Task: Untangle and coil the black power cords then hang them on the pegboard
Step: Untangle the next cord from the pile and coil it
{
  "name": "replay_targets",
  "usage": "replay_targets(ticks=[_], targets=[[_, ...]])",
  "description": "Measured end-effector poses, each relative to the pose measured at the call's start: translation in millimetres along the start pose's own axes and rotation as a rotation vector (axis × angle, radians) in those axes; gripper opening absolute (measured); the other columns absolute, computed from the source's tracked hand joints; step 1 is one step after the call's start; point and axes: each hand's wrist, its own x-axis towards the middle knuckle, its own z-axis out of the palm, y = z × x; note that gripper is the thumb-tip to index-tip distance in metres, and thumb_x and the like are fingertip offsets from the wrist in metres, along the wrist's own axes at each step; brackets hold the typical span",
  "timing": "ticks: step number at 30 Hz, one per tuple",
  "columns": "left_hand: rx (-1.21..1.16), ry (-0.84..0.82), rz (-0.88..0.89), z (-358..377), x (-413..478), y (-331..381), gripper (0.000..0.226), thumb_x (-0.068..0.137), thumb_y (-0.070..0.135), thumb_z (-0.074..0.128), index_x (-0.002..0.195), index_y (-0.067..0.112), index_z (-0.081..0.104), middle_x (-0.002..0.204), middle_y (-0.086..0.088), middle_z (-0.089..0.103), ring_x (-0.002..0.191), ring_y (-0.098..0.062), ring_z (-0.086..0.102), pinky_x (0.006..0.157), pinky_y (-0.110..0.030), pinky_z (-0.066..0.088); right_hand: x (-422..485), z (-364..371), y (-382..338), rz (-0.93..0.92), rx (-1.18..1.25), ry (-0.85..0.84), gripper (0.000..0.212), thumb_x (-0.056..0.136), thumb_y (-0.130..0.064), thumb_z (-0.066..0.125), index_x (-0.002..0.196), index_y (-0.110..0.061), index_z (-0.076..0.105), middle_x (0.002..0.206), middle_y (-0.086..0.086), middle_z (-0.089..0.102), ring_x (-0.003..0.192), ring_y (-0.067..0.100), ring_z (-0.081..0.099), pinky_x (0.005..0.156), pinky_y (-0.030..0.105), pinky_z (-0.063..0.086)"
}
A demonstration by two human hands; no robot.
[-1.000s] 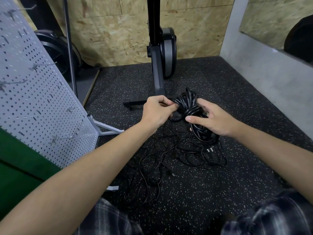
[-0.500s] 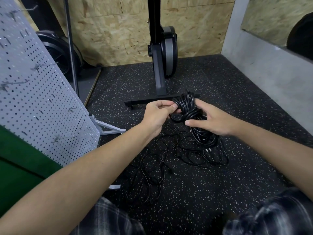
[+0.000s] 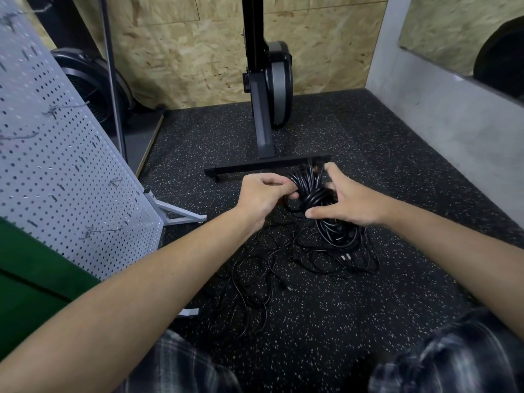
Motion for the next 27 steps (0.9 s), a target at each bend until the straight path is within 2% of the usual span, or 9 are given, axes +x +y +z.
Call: replay_targets(ticks=[5, 11, 15, 17, 19, 21, 23, 25, 27], targets=[[-0.03, -0.047, 0.008, 3.4, 3.0, 1.9, 0.02, 0.087, -0.01, 0.074, 0.075, 0.006, 0.077, 0.079, -0.008, 0.078, 0.074, -0.016, 0.073, 0.076, -0.026, 0.058, 2.6, 2.8, -4.0, -0.006, -0.039, 0.011, 0.099, 0.076, -0.044, 0.09, 0.153, -0.027, 0.031, 0.14, -0.014, 0.06, 0.128, 0.002, 0.058, 0.113, 0.037, 0.048], [-0.12, -0.215, -0.06, 2.1, -0.5, 2.9, 0.022, 0.095, -0.012, 0.064, 0.09, 0.004, 0.077, 0.084, -0.008, 0.078, 0.075, -0.016, 0.073, 0.079, -0.032, 0.062, 2.7, -1.8, 6.4, 0.024, 0.014, 0.036, 0.09, 0.061, -0.05, 0.092, 0.134, -0.03, 0.043, 0.126, -0.007, 0.07, 0.119, 0.012, 0.067, 0.108, 0.046, 0.052], [0.355, 0.0, 0.143, -7.3, 7.5, -1.8, 0.016, 0.082, 0.012, 0.086, 0.083, 0.016, 0.071, 0.081, -0.001, 0.077, 0.067, -0.01, 0.067, 0.068, -0.029, 0.053, 3.0, -2.8, 3.8, 0.033, -0.107, 0.053, 0.088, 0.062, -0.057, 0.09, 0.13, -0.03, 0.041, 0.122, -0.006, 0.069, 0.114, 0.019, 0.068, 0.1, 0.051, 0.056], [0.448, -0.055, 0.23, -12.5, 9.2, 3.6, 0.029, 0.083, 0.013, 0.081, 0.104, 0.019, 0.062, 0.104, 0.0, 0.072, 0.09, -0.014, 0.065, 0.078, -0.029, 0.05, 1.8, -5.2, 3.7, 0.041, -0.2, 0.028, 0.081, 0.07, -0.053, 0.09, 0.127, -0.028, 0.04, 0.111, -0.005, 0.07, 0.101, 0.015, 0.069, 0.089, 0.041, 0.059], [0.514, -0.27, 0.372, -17.1, 7.2, 12.4, 0.06, 0.083, 0.001, 0.072, 0.134, 0.025, 0.051, 0.139, 0.002, 0.056, 0.124, -0.012, 0.056, 0.093, -0.022, 0.046, -1.9, -5.0, -2.9, 0.055, -0.275, -0.048, 0.071, 0.078, -0.044, 0.089, 0.124, -0.026, 0.039, 0.102, -0.007, 0.069, 0.089, 0.01, 0.065, 0.074, 0.025, 0.054], [0.677, -0.484, 0.513, -18.2, 4.3, 18.5, 0.083, 0.079, -0.007, 0.065, 0.151, 0.027, 0.043, 0.157, 0.005, 0.044, 0.143, -0.006, 0.041, 0.11, -0.014, 0.036, -2.7, -2.2, -1.4, 0.039, -0.314, -0.1, 0.085, 0.078, -0.045, 0.089, 0.14, -0.023, 0.035, 0.134, -0.009, 0.062, 0.117, 0.01, 0.061, 0.095, 0.026, 0.051], [0.817, -0.6, 0.58, -17.5, 4.6, 19.3, 0.089, 0.075, -0.007, 0.064, 0.155, 0.028, 0.044, 0.157, 0.006, 0.047, 0.146, -0.007, 0.04, 0.12, -0.023, 0.033, -3.1, 0.8, -2.9, 0.033, -0.324, -0.122, 0.11, 0.077, -0.048, 0.09, 0.158, -0.02, 0.02, 0.155, -0.012, 0.041, 0.139, 0.01, 0.046, 0.118, 0.034, 0.039], [0.882, -0.604, 0.599, -20.2, 9.0, 16.8, 0.087, 0.074, 0.004, 0.072, 0.154, 0.029, 0.047, 0.15, 0.006, 0.053, 0.14, -0.01, 0.048, 0.12, -0.034, 0.038, -1.9, 0.2, -0.3, 0.053, -0.248, -0.122, 0.108, 0.074, -0.045, 0.092, 0.156, -0.022, 0.026, 0.149, -0.011, 0.052, 0.136, 0.009, 0.052, 0.119, 0.038, 0.041], [0.926, -0.556, 0.607, -25.6, 14.0, 13.9, 0.077, 0.074, 0.016, 0.081, 0.146, 0.027, 0.055, 0.14, 0.007, 0.06, 0.131, -0.01, 0.055, 0.115, -0.038, 0.043, -2.9, -4.4, 3.3, 0.065, -0.187, -0.112, 0.086, 0.073, -0.034, 0.095, 0.14, -0.027, 0.041, 0.128, -0.008, 0.068, 0.12, 0.012, 0.066, 0.109, 0.039, 0.051]])
